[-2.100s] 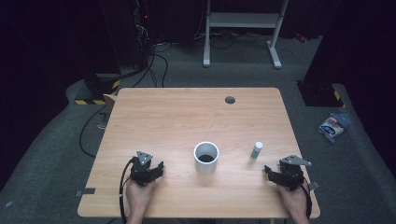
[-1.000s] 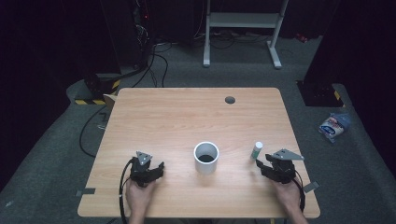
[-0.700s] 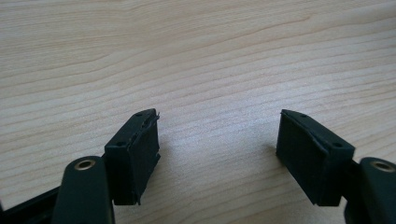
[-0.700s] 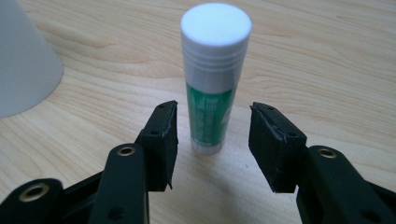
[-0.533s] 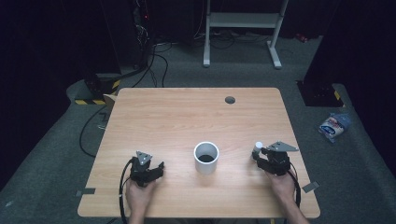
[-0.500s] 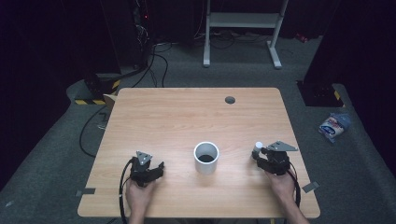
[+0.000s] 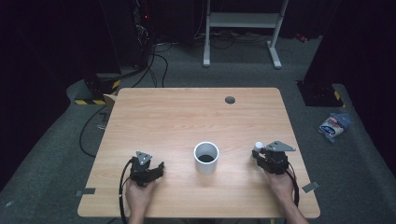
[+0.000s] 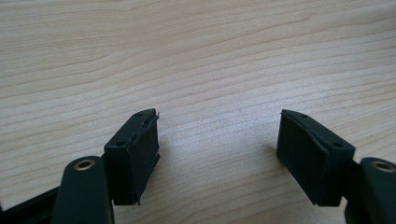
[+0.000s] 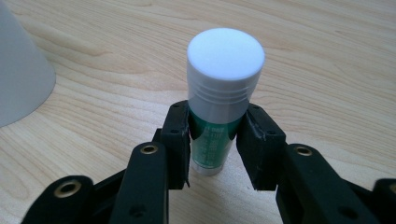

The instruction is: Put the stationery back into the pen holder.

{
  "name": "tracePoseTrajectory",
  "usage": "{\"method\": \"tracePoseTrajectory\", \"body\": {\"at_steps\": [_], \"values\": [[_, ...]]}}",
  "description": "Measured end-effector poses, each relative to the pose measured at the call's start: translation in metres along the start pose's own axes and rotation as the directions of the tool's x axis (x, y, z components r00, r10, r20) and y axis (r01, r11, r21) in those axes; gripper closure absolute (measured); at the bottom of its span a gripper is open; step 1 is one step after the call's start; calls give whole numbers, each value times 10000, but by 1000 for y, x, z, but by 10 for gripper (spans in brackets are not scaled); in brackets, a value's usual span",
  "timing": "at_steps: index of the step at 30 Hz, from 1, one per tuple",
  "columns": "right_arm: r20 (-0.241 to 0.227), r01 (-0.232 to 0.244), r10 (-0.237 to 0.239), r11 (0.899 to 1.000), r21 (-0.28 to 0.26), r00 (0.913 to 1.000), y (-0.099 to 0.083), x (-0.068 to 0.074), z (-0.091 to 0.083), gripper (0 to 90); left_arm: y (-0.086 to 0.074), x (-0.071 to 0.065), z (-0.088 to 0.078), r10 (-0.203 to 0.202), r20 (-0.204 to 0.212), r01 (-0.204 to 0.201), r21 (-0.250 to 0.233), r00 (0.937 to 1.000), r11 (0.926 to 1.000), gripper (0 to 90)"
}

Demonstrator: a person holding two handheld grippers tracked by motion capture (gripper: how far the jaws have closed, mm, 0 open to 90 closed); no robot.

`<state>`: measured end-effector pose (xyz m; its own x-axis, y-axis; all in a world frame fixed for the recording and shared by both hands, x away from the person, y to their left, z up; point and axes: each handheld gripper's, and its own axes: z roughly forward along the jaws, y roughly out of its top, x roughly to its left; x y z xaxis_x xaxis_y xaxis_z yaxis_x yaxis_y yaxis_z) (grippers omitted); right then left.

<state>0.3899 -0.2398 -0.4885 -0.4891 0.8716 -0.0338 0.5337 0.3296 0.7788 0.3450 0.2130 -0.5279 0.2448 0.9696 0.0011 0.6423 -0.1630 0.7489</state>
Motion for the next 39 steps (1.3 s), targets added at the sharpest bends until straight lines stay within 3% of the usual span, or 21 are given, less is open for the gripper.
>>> {"method": "tracePoseTrajectory", "body": {"at_steps": [12,15,19,28,39], "values": [[-453,-116,102,9995,-307,9989,1,1,-9,652,0,0,0,8,-27,-8,0,10000,10000,295],[-500,-5,-4,9999,-171,9987,3,1,-11,653,0,0,0,25,-43,-25,1,10000,10000,295],[-764,-139,106,9990,-435,9970,3,2,-16,653,0,0,0,23,-28,-23,14,10000,10000,295],[-1040,117,-156,9992,-387,9945,11,8,-19,654,0,0,0,26,-31,-26,6,10000,10000,296],[-1678,312,-425,9971,-692,9849,29,20,-26,654,0,0,0,12,-35,-12,-9,10000,10000,296]]}}
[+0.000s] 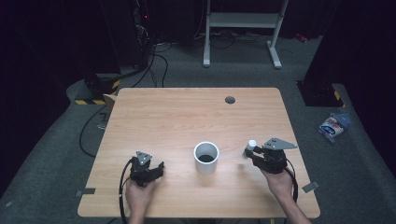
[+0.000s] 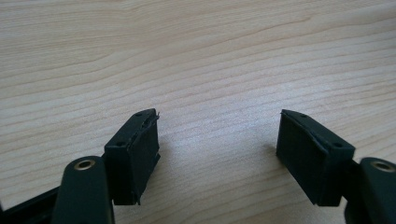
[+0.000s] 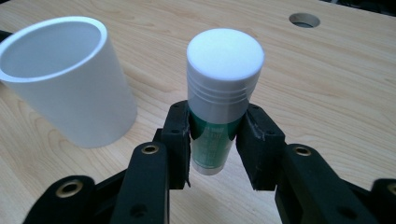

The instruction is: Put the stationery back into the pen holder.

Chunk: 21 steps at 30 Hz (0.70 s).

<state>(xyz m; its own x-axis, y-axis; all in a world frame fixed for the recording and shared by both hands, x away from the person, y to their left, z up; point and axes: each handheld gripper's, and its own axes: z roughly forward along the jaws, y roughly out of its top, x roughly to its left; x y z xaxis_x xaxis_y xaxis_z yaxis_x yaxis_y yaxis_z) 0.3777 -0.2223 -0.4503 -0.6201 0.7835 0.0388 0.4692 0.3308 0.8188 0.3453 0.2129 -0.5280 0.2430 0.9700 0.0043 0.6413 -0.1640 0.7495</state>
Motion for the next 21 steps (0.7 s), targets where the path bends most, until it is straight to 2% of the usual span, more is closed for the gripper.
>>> {"method": "tracePoseTrajectory", "body": {"at_steps": [13,21], "values": [[-576,31,-37,9999,-95,9983,13,8,1,654,0,0,0,-56,3,56,-24,10000,10000,296],[-824,315,-327,9994,-162,9961,22,16,2,654,0,0,0,-22,-10,22,-1,10000,10000,297]]}}
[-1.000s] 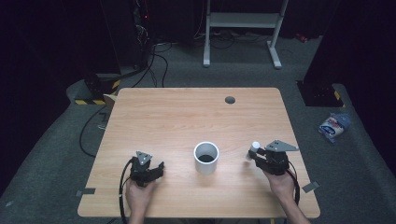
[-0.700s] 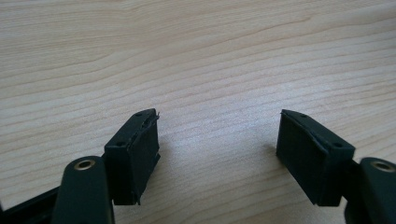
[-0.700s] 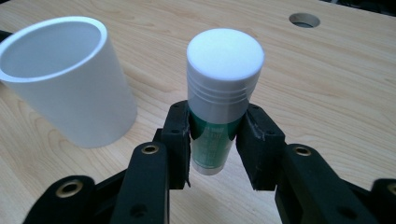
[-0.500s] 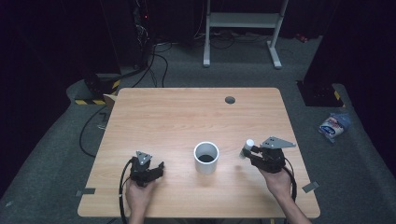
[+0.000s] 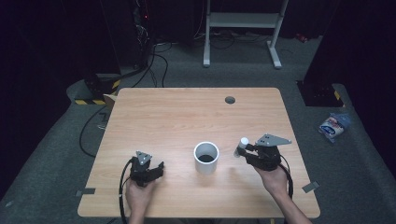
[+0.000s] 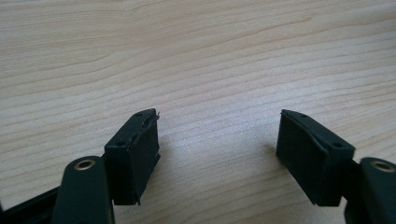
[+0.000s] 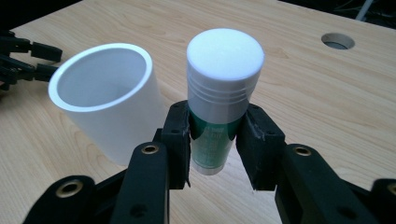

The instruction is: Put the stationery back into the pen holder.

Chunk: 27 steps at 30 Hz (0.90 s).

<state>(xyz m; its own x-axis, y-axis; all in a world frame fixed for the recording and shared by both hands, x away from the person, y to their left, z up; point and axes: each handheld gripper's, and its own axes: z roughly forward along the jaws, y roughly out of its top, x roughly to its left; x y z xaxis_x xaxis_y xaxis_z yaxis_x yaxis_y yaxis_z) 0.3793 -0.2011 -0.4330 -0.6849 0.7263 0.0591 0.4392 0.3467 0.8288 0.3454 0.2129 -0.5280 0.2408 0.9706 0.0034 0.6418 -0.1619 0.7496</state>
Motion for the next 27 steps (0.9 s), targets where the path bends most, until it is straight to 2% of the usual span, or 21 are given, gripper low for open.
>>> {"method": "tracePoseTrajectory", "body": {"at_steps": [14,27], "values": [[-675,532,-539,9985,-118,9963,21,19,6,654,0,0,0,-26,-16,26,-19,10000,10000,296],[-1005,928,-954,9952,-302,9904,38,32,8,653,0,0,0,-38,-10,38,-12,10000,10000,297]]}}
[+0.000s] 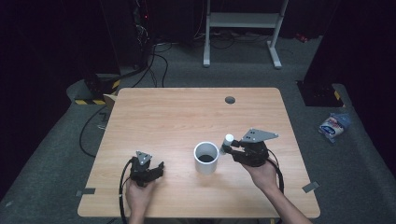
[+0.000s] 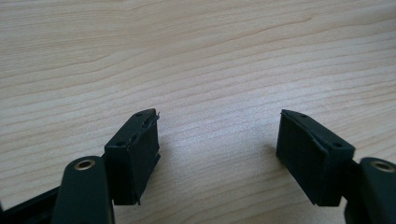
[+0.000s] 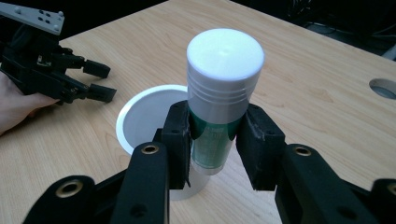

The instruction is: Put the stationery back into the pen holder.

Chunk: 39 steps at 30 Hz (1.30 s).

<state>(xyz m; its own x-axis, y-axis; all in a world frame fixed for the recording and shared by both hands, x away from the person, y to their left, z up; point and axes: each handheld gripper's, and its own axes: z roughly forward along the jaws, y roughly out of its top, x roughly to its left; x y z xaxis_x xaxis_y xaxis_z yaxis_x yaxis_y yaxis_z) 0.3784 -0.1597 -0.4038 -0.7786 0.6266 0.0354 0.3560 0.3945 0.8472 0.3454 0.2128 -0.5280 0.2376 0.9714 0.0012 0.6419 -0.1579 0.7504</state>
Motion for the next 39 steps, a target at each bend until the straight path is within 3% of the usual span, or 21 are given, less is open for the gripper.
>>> {"method": "tracePoseTrajectory", "body": {"at_steps": [18,30,39], "values": [[-477,410,-404,9991,119,9980,16,14,20,654,0,0,0,6,3,-6,-6,10000,10000,297],[-502,537,-515,9976,432,9974,16,17,36,653,0,0,0,-8,15,8,-8,10000,10000,296],[-518,360,-323,9968,714,9981,8,17,48,652,0,0,0,-6,11,6,-9,10000,10000,297]]}}
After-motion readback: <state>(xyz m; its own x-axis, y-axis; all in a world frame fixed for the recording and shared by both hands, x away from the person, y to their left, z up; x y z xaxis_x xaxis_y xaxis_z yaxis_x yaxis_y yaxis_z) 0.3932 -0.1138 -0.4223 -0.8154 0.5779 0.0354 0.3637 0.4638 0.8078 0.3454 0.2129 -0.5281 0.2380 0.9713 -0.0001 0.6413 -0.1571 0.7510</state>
